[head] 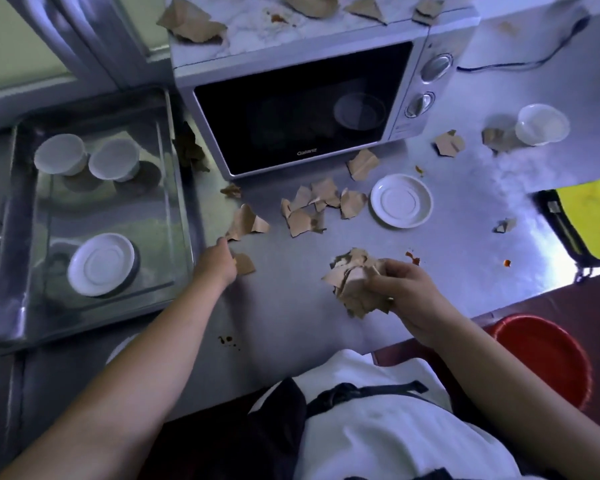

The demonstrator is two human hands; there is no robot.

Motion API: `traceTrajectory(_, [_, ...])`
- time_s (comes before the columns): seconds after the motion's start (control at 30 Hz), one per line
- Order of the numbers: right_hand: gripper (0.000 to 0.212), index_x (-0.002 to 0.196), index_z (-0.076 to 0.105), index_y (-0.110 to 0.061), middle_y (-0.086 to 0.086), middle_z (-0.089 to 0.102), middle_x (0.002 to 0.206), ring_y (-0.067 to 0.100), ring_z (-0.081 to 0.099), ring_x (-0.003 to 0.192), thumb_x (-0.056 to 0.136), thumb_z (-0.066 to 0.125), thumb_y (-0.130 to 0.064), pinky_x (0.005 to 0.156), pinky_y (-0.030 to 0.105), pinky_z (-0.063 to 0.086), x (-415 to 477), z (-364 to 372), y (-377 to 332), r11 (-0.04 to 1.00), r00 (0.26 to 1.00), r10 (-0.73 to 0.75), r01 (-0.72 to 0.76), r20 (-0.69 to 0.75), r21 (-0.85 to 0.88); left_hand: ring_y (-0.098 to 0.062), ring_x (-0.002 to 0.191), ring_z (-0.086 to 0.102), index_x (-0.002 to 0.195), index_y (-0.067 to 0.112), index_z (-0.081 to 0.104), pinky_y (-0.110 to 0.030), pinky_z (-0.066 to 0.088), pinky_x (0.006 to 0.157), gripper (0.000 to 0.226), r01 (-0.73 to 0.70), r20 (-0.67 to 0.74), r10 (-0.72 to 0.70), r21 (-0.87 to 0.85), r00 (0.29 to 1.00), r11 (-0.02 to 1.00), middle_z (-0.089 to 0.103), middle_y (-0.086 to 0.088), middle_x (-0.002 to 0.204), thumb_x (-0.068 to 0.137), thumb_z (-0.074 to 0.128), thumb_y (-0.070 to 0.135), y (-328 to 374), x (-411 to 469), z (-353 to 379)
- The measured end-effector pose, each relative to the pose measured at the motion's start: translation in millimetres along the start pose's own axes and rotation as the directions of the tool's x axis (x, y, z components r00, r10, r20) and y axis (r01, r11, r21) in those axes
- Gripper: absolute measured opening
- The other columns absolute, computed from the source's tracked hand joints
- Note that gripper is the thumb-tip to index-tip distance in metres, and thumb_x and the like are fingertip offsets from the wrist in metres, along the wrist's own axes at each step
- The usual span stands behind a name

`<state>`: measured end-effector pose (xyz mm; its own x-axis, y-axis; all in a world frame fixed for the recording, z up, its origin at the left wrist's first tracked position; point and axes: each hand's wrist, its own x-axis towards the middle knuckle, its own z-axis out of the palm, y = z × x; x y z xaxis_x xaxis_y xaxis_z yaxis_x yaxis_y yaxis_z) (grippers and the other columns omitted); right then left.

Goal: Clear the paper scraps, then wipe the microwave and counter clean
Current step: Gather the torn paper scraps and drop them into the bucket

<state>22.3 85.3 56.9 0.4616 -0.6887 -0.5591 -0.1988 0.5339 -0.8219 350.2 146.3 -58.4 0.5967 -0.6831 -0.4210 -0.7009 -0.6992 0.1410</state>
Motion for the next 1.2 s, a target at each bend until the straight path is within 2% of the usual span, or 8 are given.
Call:
traceTrajectory(0.1, [0.021,0.1,0.056,0.024,0.042,0.063,0.09,0.037,0.064,0.076,0.093,0.058,0.004,0.059,0.033,0.042,1.6,-15.9,4.9,0.998,0.998,0.026,-0.022,-0.058,0.063,-0.037,0.105,0.063,0.109,0.005,0.065,-0.038,0.05,0.084,0.021,0.013,-0.007,-0.013,0.003,1.0,1.0,0.068,-0.017,0.112,0.09,0.06,0.012,4.2,-8.3,3.8])
traceTrajectory(0.2, [0.011,0.094,0.061,0.015,0.033,0.066,0.09,0.038,0.065,0.078,0.089,0.062,0.005,0.062,0.035,0.049,7.4,-26.8,8.8,0.994,0.989,0.053,-0.04,-0.135,0.1,-0.027,0.077,0.066,0.087,0.01,0.071,-0.029,0.047,0.065,0.003,0.072,0.061,-0.058,-0.254,0.996,0.965,0.074,-0.011,0.092,0.085,0.07,0.011,21.2,-30.6,-4.9])
traceTrajectory(0.33, [0.007,0.084,0.067,0.001,0.011,0.072,0.07,0.024,0.071,0.063,0.083,0.066,0.008,0.052,0.027,0.055,20.6,-34.1,14.5,0.987,0.981,0.078,-0.051,-0.177,0.15,-0.007,0.052,0.047,0.086,0.016,0.074,-0.018,0.037,0.046,0.018,0.135,0.234,0.095,-0.796,0.968,0.59,0.073,-0.003,0.079,0.072,0.086,0.02,58.8,-89.8,-41.0])
traceTrajectory(0.43, [0.005,0.088,0.066,0.004,0.017,0.072,0.078,0.029,0.072,0.069,0.084,0.066,0.006,0.058,0.032,0.056,31.9,-30.5,17.7,0.98,0.99,0.092,-0.072,-0.103,0.187,0.001,0.056,0.053,0.077,0.027,0.077,-0.011,0.038,0.047,0.01,0.091,0.196,0.281,-0.934,0.94,0.346,0.073,0.005,0.075,0.073,0.084,0.021,90.7,-135.6,-60.4])
traceTrajectory(0.73, [0.024,0.096,0.062,0.008,0.016,0.068,0.074,0.029,0.065,0.065,0.077,0.07,-0.005,0.052,0.029,0.041,41.6,2.4,8.0,0.966,0.982,-0.002,-0.047,0.189,0.254,-0.001,0.059,0.055,0.069,0.018,0.071,-0.011,0.043,0.059,0.015,0.081,0.045,-0.094,-0.898,0.995,0.431,0.064,0.009,0.062,0.079,0.081,0.018,135.6,-169.3,-21.2])
traceTrajectory(0.93, [0.038,0.106,0.06,0.006,0.022,0.072,0.09,0.041,0.07,0.086,0.07,0.071,0.005,0.073,0.04,0.047,40.2,11.2,3.9,0.987,0.887,-0.008,-0.067,0.463,0.147,0.005,0.046,0.048,0.067,0.018,0.067,-0.007,0.033,0.044,0.018,0.159,0.071,-0.247,-0.921,0.966,0.357,0.059,0.014,0.052,0.078,0.08,0.019,115.3,-178.8,-13.7])
traceTrajectory(1.1, [0.012,0.086,0.061,-0.007,0.014,0.072,0.082,0.033,0.069,0.077,0.081,0.071,-0.003,0.063,0.036,0.051,43.4,24.2,5.7,0.995,0.908,0.019,-0.057,0.418,0.08,0.002,0.052,0.054,0.065,0.019,0.066,-0.009,0.038,0.05,0.02,0.132,0.046,-0.248,-0.93,0.968,0.342,0.064,0.01,0.057,0.077,0.081,0.018,105.5,-182.5,-7.8])
traceTrajectory(1.2, [0.006,0.088,0.061,-0.001,0.016,0.071,0.084,0.035,0.067,0.079,0.087,0.065,0.003,0.07,0.046,0.054,46.1,26.6,2.5,0.999,0.94,0.017,-0.031,0.341,0.036,0.001,0.057,0.057,0.066,0.02,0.068,-0.009,0.041,0.054,0.018,0.081,0.009,-0.195,-0.928,0.981,0.364,0.065,0.009,0.061,0.078,0.082,0.02,101.3,-178.4,-8.7])
